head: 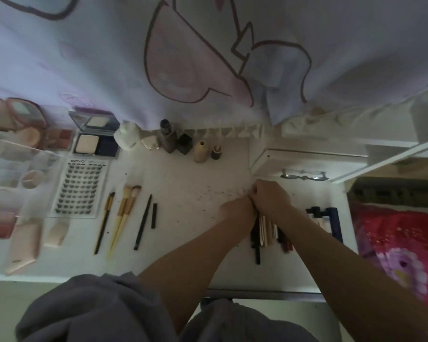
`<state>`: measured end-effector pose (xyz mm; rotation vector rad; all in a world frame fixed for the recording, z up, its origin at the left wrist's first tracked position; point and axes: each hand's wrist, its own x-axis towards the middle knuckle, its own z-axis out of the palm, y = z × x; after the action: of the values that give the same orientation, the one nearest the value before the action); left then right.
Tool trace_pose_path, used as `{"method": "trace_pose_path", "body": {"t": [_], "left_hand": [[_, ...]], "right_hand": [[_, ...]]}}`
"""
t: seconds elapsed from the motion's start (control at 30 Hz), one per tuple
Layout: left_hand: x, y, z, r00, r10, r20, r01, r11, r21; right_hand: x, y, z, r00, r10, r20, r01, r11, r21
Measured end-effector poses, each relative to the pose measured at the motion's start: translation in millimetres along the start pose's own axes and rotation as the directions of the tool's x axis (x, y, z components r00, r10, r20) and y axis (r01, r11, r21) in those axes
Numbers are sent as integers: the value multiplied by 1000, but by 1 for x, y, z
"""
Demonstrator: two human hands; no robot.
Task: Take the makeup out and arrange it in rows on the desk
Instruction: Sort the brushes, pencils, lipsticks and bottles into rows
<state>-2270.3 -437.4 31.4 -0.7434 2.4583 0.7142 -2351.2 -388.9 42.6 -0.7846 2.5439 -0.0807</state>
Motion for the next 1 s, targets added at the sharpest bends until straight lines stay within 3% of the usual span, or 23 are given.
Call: {"method": "trace_pose_path", "body": {"t": [0.2, 0.33, 0.47, 0.57, 0.63, 0.77, 0.9, 1.0], "left_hand": [[-2, -7, 0, 996, -85, -34, 84, 996, -22], [-14, -23, -5, 994, -38, -98, 28, 994, -105], [-37, -53, -15, 974, 112, -198, -143, 978, -152], [-59, -83, -23, 959, 210, -188, -246, 949, -196], [-71, -103, -31, 950, 230, -213, -266, 951, -159], [-89, -141, -45, 914, 292, -281, -312, 950, -29], [-101, -167, -54, 917, 273, -290, -285, 958, -1], [-102, -179, -51, 949, 228, -219, -250, 965, -82]], "right_hand": [[7, -2, 2, 998, -61, 28, 63, 996, -69], [1, -12, 0, 995, -65, 80, 69, 997, -47], [-10, -33, -13, 948, -104, 302, 42, 978, 206], [-26, -45, -31, 849, -197, 491, -60, 886, 459], [-38, -54, -39, 777, -326, 538, -42, 827, 561], [-54, -81, -36, 720, -495, 487, 73, 751, 656], [-61, -104, -28, 713, -531, 458, 96, 720, 687], [-62, -111, -26, 729, -501, 466, 147, 781, 607]]}}
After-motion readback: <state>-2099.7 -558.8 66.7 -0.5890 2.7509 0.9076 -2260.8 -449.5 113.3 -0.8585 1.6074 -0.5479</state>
